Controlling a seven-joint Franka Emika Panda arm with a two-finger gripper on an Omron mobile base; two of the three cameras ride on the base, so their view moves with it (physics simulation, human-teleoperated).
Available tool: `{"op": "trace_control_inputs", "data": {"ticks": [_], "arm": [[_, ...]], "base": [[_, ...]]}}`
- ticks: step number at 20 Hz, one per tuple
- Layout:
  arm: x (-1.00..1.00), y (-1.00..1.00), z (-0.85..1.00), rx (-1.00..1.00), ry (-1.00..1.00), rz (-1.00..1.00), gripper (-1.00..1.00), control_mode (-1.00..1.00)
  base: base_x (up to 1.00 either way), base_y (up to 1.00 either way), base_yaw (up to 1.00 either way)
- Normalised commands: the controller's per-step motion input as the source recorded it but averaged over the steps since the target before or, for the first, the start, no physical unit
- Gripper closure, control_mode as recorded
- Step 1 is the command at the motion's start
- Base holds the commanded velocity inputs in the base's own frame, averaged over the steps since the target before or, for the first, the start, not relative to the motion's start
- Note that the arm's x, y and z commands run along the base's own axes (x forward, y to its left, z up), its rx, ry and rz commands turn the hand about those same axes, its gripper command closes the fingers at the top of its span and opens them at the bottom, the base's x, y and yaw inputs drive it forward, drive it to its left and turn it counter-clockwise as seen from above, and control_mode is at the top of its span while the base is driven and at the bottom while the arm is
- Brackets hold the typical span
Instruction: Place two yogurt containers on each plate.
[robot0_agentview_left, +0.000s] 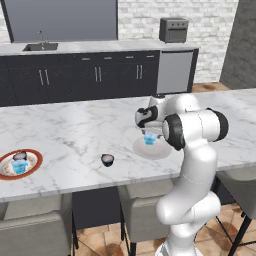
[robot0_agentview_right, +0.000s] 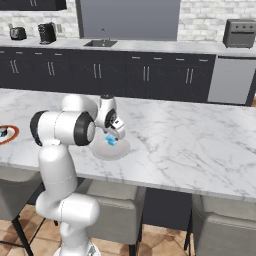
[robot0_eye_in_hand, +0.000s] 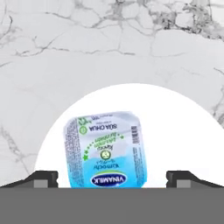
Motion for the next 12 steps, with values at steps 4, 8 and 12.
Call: {"op": "trace_control_inputs", "data": {"ticks": [4, 8, 12], "arm": [[-0.36, 0.03, 0.42, -0.04, -0.04, 0.0, -1.0, -1.0], [-0.56, 0.33, 0.42, 0.14, 0.07, 0.1, -1.0, -1.0], [-0.57, 0.46, 0.37, 0.14, 0.13, 0.11, -1.0, -1.0]], "base": [[0.0, 0.0, 0.0], [0.0, 0.0, 0.0], [0.0, 0.0, 0.0]]}}
